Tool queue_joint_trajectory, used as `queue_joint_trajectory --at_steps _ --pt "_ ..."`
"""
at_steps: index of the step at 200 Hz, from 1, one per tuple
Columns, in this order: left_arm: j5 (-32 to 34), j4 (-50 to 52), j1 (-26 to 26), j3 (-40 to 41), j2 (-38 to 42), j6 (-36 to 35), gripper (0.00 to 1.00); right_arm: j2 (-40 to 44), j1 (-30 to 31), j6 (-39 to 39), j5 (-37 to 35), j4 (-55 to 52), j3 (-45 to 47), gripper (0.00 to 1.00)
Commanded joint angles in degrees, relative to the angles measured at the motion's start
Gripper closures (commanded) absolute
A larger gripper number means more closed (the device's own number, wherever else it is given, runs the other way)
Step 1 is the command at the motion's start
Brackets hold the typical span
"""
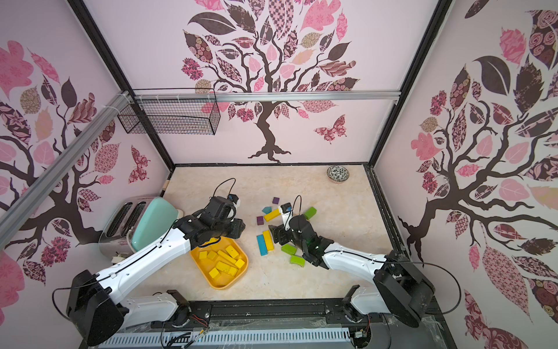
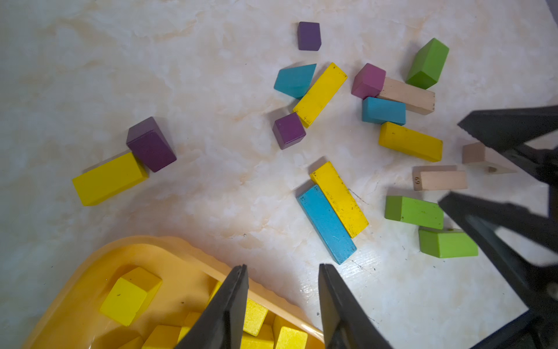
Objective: Pick out the yellow building blocks
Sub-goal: Pick up the building block from the center of the board.
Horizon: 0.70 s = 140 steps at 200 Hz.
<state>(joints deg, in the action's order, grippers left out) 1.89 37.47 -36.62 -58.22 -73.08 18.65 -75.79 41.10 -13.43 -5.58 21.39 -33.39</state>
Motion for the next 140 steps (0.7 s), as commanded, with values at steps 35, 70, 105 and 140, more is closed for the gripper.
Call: queue_joint_trajectory --at_steps 35,70,105,140 --pt "-11.54 -5.55 0.23 -4.35 -5.8 0.53 0.54 -3.2 -9.89 0.57 -0.87 -11.64 -4.84 0.21" --pt "-18.55 -6.54 0.23 -5.47 -9.82 2.15 0.53 -5.71 -9.98 -0.37 -0.65 -11.68 -4.23 0.21" --pt "-21.24 -8.62 0.05 -4.41 -12.84 4.74 0.52 -8.69 -9.99 -1.22 1.4 -12.7 -4.0 0.22" --pt "-23.04 -8.74 -0.6 -4.36 -14.54 4.99 0.52 -11.11 -9.99 -1.45 2.76 -10.94 -3.2 0.23"
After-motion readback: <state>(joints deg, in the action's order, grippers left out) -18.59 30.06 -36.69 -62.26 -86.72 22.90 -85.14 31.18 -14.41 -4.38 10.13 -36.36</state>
